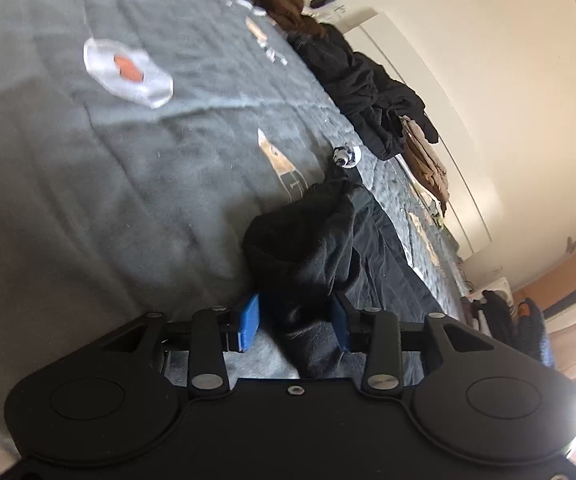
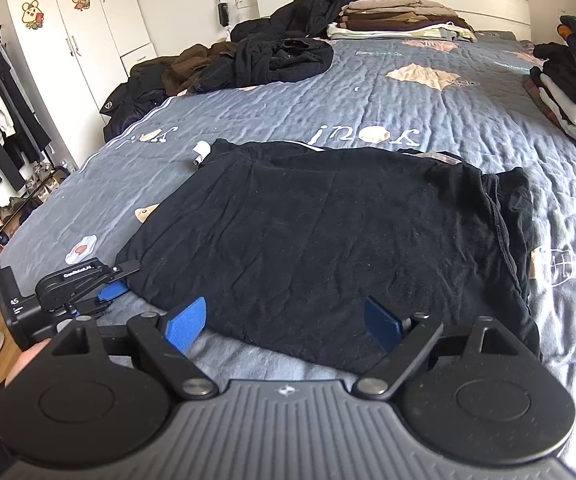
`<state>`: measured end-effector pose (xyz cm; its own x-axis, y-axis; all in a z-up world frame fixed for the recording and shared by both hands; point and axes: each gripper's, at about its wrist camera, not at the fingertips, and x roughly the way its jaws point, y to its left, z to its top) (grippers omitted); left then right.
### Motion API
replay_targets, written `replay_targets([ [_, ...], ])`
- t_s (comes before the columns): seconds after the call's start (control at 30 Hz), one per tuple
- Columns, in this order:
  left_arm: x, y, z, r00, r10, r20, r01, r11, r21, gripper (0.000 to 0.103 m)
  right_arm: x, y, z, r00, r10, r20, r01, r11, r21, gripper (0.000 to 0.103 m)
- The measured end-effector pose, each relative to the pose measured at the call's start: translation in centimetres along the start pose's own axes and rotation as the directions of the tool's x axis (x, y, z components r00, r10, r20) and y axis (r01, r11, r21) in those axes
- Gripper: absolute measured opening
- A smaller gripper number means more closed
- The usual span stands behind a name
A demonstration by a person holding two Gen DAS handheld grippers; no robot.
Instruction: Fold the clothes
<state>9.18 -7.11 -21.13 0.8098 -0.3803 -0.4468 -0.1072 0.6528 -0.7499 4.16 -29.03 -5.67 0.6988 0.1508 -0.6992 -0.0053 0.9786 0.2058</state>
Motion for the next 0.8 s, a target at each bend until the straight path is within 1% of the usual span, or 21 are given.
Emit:
replay_targets([
  [0.03,-0.1,0.1,0.0,1.0,-0.007,0.004,0.007,1.0,0.005,0.045,0.0,-0.1,-0.1,1.0,0.001,-0.001,-0.001,1.0,0.002,0.086],
  [0.07,0.1,0.1,0.1,1.0,-0.017,0.004,0.017,1.0,0.007,0.047,0.0,-0.1,-0.1,1.0,0.0,-0.003,0.0,1.0,0.002,0.086],
  [0.1,0.4,0.1,0.5,1.0,-0.024,0.006,0.024,1.0,-0.004,0.047,0.1,-0.1,-0.1,1.0,-0.003,-0.006,0.003,1.0,0.001,0.086],
  [0.13,0.7,0.1,0.8,1.0,-0.027,0.012,0.027,0.999,-0.021,0.049,0.1,-0.1,-0.1,1.0,-0.007,-0.008,0.007,1.0,-0.001,0.086],
  [0.2,1.5,-0.1,1.6,1.0,-0.015,0.016,0.015,0.999,-0.044,0.051,0.2,-0.1,-0.2,1.0,-0.012,-0.011,0.012,1.0,-0.004,0.086],
  [0.23,1.9,-0.6,2.0,1.0,0.011,0.009,-0.011,1.0,-0.021,0.051,0.1,-0.1,-0.3,1.0,-0.009,-0.013,0.009,1.0,-0.004,0.086],
  [0.3,1.9,-1.8,2.6,0.998,0.053,-0.022,-0.051,0.995,0.091,0.051,0.0,0.0,-0.4,1.0,-0.007,-0.017,0.007,1.0,-0.007,0.086],
  [0.33,1.5,-2.4,2.8,0.998,0.065,-0.023,-0.061,0.985,0.159,0.051,-0.2,0.0,-0.4,1.0,-0.007,-0.017,0.007,1.0,-0.01,0.086],
  [0.37,1.0,-2.8,3.1,0.997,0.072,-0.013,-0.067,0.97,0.232,0.051,-0.3,-0.1,-0.5,1.0,-0.009,-0.017,0.008,1.0,-0.012,0.086],
  [0.4,0.4,-3.2,3.4,0.997,0.077,-0.002,-0.073,0.95,0.303,0.051,-0.3,-0.1,-0.5,1.0,-0.011,-0.017,0.011,1.0,-0.012,0.086],
  [0.43,-0.1,-3.4,3.9,0.998,0.069,-0.004,-0.063,0.93,0.362,0.051,-0.3,-0.2,-0.5,1.0,-0.012,-0.018,0.012,1.0,-0.012,0.086],
  [0.5,-0.9,-3.4,5.5,0.999,0.024,-0.041,-0.004,0.893,0.45,0.051,-0.1,-0.3,-0.5,1.0,-0.014,-0.018,0.014,1.0,-0.008,0.086],
  [0.57,-1.0,-3.2,7.6,0.993,-0.04,-0.11,0.09,0.863,0.498,0.049,0.1,-0.3,-0.4,1.0,-0.012,-0.019,0.012,1.0,-0.002,0.086],
  [0.6,-0.9,-3.3,8.8,0.988,-0.063,-0.143,0.129,0.844,0.52,0.049,0.2,-0.2,-0.4,1.0,-0.007,-0.022,0.007,1.0,-0.002,0.086],
  [0.63,-0.7,-3.2,10.0,0.977,-0.093,-0.193,0.183,0.83,0.526,0.049,0.2,0.0,-0.4,1.0,-0.002,-0.024,0.002,1.0,-0.006,0.086],
  [0.67,-0.2,-3.2,10.9,0.957,-0.131,-0.257,0.251,0.82,0.515,0.049,0.2,0.2,-0.4,1.0,0.002,-0.025,-0.003,1.0,-0.014,0.086],
  [0.7,0.5,-3.3,11.8,0.93,-0.165,-0.329,0.319,0.809,0.494,0.049,0.2,0.4,-0.5,1.0,0.005,-0.026,-0.006,1.0,-0.023,0.086],
  [0.73,1.2,-3.6,12.2,0.907,-0.176,-0.383,0.361,0.794,0.489,0.049,0.2,0.6,-0.5,1.0,0.006,-0.027,-0.006,1.0,-0.029,0.086],
  [0.8,2.6,-4.2,12.0,0.874,-0.167,-0.456,0.408,0.761,0.504,0.049,0.3,0.8,-0.5,1.0,0.005,-0.029,-0.006,0.999,-0.032,0.086],
])
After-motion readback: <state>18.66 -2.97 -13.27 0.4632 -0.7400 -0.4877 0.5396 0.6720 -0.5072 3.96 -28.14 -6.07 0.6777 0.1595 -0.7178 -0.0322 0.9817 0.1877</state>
